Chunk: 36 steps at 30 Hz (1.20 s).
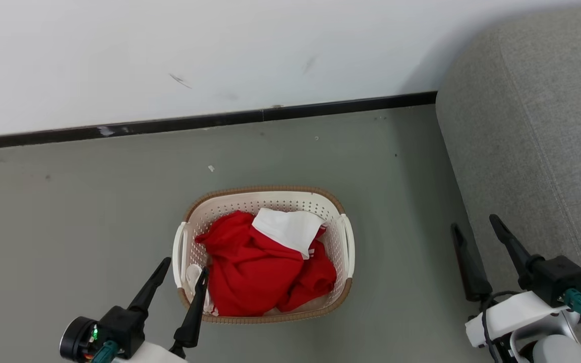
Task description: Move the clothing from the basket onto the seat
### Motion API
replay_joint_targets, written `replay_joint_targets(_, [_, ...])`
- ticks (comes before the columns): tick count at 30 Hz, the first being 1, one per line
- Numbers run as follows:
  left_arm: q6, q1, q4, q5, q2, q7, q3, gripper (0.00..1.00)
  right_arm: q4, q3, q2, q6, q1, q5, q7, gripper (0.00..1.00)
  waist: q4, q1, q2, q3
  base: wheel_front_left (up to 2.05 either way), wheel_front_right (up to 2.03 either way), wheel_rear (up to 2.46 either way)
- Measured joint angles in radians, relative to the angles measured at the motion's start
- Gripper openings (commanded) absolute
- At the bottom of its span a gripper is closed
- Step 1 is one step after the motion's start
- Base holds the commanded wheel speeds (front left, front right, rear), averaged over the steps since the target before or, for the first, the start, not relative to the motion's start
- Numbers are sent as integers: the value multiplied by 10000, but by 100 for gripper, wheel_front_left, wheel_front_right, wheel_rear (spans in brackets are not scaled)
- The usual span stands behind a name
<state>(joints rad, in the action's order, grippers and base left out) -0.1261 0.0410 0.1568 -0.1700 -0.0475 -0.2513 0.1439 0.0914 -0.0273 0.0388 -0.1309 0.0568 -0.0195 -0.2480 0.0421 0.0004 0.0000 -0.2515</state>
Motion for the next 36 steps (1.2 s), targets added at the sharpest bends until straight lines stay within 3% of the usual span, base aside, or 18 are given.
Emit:
replay_joint_targets(16, [-6,1777,1248,301,-397,-6,1338,100,-510,63,13,0,829,-27,-13,100,181,0,0,-1515,0,0,0])
replay_joint_targets(36, [-8,4065,2880,247,-823,571,1825,100,-932,184,29,0,1902,-232,-17,100,506,-1,0,-3448,0,0,0])
